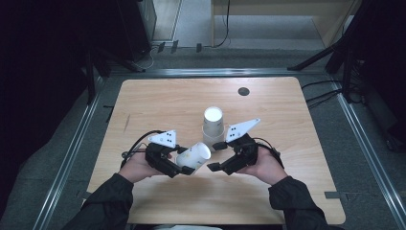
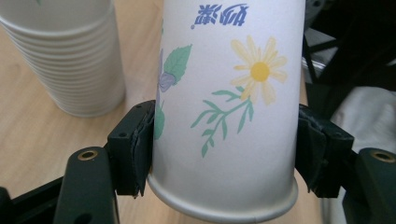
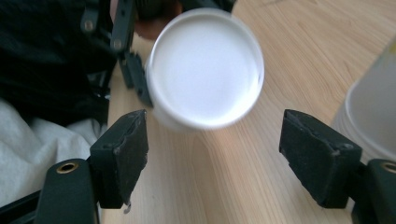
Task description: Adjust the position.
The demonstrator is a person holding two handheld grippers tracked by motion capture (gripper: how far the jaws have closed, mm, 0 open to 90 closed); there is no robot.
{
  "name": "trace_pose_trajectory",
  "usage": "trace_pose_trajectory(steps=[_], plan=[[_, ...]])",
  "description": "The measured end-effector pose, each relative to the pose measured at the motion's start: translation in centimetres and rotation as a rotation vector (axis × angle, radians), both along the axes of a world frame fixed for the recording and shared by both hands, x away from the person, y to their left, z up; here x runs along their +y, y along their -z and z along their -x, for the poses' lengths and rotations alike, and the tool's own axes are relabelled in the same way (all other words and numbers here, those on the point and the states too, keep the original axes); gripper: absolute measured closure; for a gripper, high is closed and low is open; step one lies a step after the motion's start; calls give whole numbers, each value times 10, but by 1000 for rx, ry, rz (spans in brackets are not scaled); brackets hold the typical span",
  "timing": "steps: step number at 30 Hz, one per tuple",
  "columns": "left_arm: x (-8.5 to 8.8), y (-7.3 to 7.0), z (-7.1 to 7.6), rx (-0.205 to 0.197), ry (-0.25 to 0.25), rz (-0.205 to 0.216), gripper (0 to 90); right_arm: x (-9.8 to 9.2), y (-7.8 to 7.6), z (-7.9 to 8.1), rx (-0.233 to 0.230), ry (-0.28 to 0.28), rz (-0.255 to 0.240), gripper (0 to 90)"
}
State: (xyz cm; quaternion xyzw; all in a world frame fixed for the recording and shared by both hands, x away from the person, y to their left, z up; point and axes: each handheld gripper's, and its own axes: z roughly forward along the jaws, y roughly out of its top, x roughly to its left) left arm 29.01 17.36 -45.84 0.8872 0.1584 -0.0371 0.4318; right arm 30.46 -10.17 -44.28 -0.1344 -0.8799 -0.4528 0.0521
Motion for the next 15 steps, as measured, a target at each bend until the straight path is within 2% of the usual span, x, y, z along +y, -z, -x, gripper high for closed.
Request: trace_pose_trajectory(steps=[1, 2, 3, 4, 5, 6, 7, 8, 10, 11, 12, 15], plan=[[0, -1, 0, 9, 4, -16, 302, 0, 0, 0, 0, 0, 0, 254], [-2, -3, -1, 14, 20, -44, 300, -1, 1, 4, -15, 4, 20, 258], [-2, -3, -1, 14, 20, -44, 299, -1, 1, 4, -15, 4, 20, 258], [-3, -5, -1, 15, 32, -66, 299, -1, 1, 6, -20, 3, 27, 258], [-7, -7, -3, 17, 47, -95, 295, -1, 1, 10, -45, 0, 47, 263], [-7, -7, -3, 17, 47, -95, 292, -1, 1, 10, -45, 0, 47, 263], [-11, -12, -7, -15, 56, -154, 289, -2, 1, 12, -65, 0, 57, 266], [-11, -12, -7, -15, 56, -154, 286, -2, 1, 12, -65, 0, 57, 266], [-15, -18, -13, -36, 65, -215, 285, -3, 2, 14, -78, 0, 59, 267], [-17, -22, -16, -54, 72, -231, 287, -3, 3, 14, -87, -1, 58, 267], [-20, -26, -19, -46, 83, -244, 287, -3, 4, 14, -93, 1, 59, 267], [-26, -35, -23, -60, 96, -281, 289, -3, 6, 13, -117, 4, 65, 273]])
